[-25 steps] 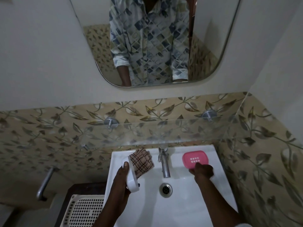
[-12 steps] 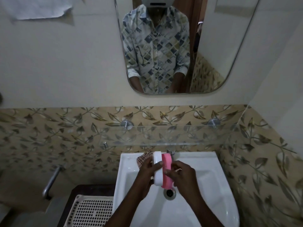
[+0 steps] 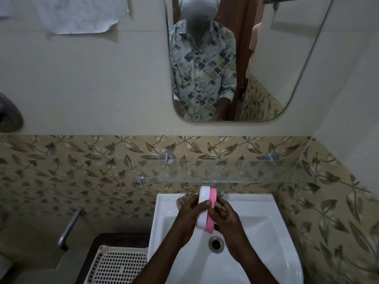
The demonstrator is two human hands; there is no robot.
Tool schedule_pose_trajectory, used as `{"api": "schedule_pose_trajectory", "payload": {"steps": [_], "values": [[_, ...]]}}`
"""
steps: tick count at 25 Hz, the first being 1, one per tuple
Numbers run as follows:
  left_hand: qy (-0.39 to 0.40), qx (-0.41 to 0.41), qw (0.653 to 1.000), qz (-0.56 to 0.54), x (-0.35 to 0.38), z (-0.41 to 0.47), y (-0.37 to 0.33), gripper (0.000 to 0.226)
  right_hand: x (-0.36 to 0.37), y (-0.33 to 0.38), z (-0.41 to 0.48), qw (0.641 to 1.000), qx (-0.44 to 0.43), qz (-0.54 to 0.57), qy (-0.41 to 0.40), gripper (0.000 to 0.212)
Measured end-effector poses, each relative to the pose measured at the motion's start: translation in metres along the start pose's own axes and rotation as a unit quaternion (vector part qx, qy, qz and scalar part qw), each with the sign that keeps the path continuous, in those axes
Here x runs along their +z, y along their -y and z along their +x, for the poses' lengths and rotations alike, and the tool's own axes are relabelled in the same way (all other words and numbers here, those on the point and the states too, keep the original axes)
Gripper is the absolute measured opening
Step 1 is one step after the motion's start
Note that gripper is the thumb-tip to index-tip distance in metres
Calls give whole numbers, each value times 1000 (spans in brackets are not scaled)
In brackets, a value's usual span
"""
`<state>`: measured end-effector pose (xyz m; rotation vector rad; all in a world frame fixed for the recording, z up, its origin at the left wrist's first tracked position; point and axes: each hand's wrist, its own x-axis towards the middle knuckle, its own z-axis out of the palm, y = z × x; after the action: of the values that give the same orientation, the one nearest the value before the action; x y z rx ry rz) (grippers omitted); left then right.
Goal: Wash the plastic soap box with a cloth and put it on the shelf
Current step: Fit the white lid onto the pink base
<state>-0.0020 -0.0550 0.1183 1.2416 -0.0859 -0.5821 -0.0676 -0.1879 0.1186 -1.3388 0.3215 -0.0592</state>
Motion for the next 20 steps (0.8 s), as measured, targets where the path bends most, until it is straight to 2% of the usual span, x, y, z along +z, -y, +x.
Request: {"api": "schedule_pose_trajectory", "payload": {"steps": [6, 12, 14, 16, 18, 20], "values": [[43, 5, 999, 13, -1, -2, -5, 45, -2, 6, -3, 999, -37, -19, 8, 49], [22, 9, 999, 40, 16, -11, -1, 61, 0, 7, -9, 999, -42, -10, -16, 46], [11, -6, 999, 46, 20, -16, 0, 58, 1, 7, -13, 999, -37, -11, -10, 45], [-6, -25, 999, 22, 21, -19, -1, 46, 1, 10, -13, 1000, -25, -17, 2, 37], [-5, -25, 999, -38, 20, -20, -1, 47, 2, 14, -11, 999, -7, -28, 16, 27], [-22, -25, 996, -84, 20, -19, -4, 46, 2, 19, -8, 999, 7, -36, 40, 27]]}}
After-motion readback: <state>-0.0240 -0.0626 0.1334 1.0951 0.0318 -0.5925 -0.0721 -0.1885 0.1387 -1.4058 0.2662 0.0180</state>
